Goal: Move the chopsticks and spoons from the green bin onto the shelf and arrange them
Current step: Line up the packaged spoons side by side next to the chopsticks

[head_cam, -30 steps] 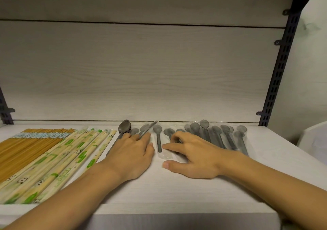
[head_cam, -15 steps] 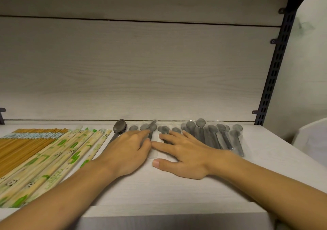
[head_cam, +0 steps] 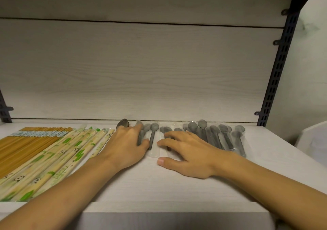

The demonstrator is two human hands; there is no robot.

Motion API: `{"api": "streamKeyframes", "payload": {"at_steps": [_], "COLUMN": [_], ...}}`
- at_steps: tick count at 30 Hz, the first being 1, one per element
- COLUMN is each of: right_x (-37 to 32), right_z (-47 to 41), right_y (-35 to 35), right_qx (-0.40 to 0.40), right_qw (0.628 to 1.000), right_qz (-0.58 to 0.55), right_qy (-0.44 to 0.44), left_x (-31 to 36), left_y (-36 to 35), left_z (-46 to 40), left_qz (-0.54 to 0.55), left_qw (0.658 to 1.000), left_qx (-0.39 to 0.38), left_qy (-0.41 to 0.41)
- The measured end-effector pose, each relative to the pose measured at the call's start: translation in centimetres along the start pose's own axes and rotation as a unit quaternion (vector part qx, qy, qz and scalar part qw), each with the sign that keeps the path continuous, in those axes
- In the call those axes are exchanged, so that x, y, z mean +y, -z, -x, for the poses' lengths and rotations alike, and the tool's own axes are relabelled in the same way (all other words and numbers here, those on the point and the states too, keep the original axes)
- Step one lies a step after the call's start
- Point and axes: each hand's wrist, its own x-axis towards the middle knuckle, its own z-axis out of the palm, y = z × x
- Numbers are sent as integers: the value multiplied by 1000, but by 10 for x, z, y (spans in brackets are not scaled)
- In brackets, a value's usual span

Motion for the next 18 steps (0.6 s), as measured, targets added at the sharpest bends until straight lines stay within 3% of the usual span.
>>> {"api": "streamKeyframes", "payload": {"at_steps": [6,11,15,18], "right_x": [-1,1,0,0], "right_z": [7,7,6,4], "right_y": [8,6,7,8], "right_qx": [65,67,89,102], "right_qw": [998,998,996,995], "right_qz": [20,7,-1,5], "right_qy": [-3,10,17,19], "left_x": [-3,-6,-8,-4], "left_y": [-1,-6,-5,-3], "left_z": [6,4,5,7], "left_qz": [-61,-40,-24,9], "left_qw": [998,996,995,988], "left_qx": [23,-12,12,-35], "left_qy": [-22,-76,-98,-151]}}
